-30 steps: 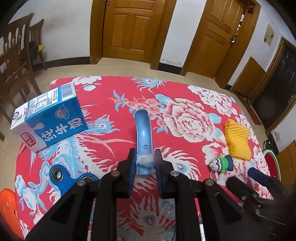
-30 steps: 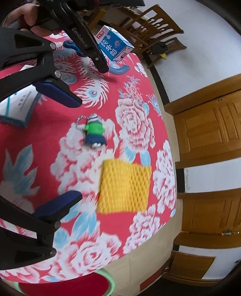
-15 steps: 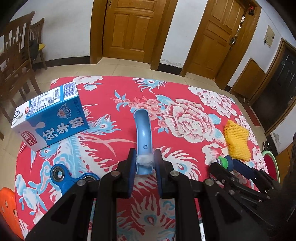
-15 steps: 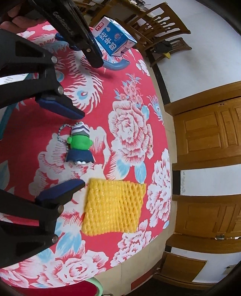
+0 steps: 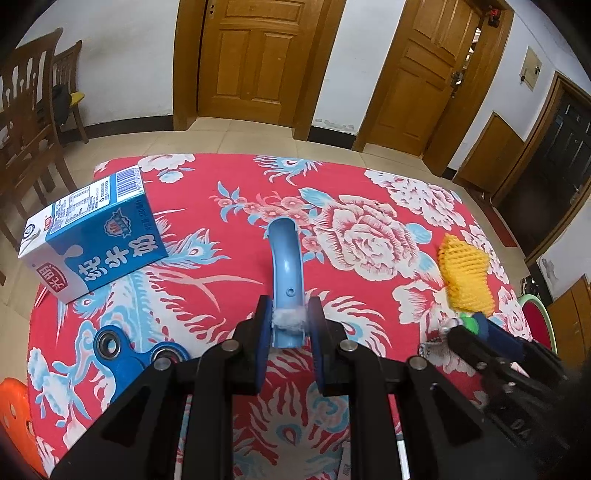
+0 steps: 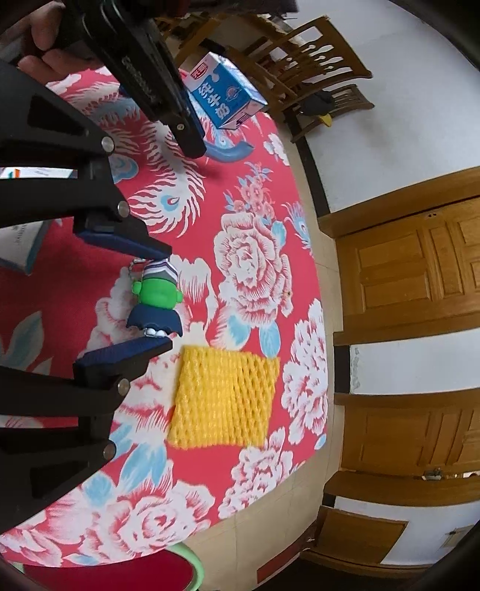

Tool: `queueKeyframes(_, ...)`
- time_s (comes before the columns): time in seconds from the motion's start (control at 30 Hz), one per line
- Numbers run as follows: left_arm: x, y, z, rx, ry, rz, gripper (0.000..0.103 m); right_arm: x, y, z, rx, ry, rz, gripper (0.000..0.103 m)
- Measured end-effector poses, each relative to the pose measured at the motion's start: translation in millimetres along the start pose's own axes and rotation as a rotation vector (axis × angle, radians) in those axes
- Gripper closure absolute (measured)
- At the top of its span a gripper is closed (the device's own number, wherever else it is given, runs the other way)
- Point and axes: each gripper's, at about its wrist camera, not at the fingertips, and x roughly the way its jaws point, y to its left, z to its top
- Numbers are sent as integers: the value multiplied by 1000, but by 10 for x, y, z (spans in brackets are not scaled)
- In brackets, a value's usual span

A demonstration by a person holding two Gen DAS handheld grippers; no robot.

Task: Collect trash
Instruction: 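Grasp the green toy keychain with the right tool while the left tool holds the handle, then carry the green toy over the red bin and open the right tool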

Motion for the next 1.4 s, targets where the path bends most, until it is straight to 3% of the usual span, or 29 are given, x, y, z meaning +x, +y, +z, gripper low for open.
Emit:
queueKeyframes(0.4,-19,-42,-8,11,-4,-8,84,-631,-581,-201,149,-81,-24,57)
queueKeyframes(0.9,-13,-222,-58,54,9,-36,84,-1376,-1580,-460,359,-182,-166,57)
queueKeyframes(1.4,-306,-799,-112,145,11,-120,84,-1676,-2452,-846,555,-229,-247,57)
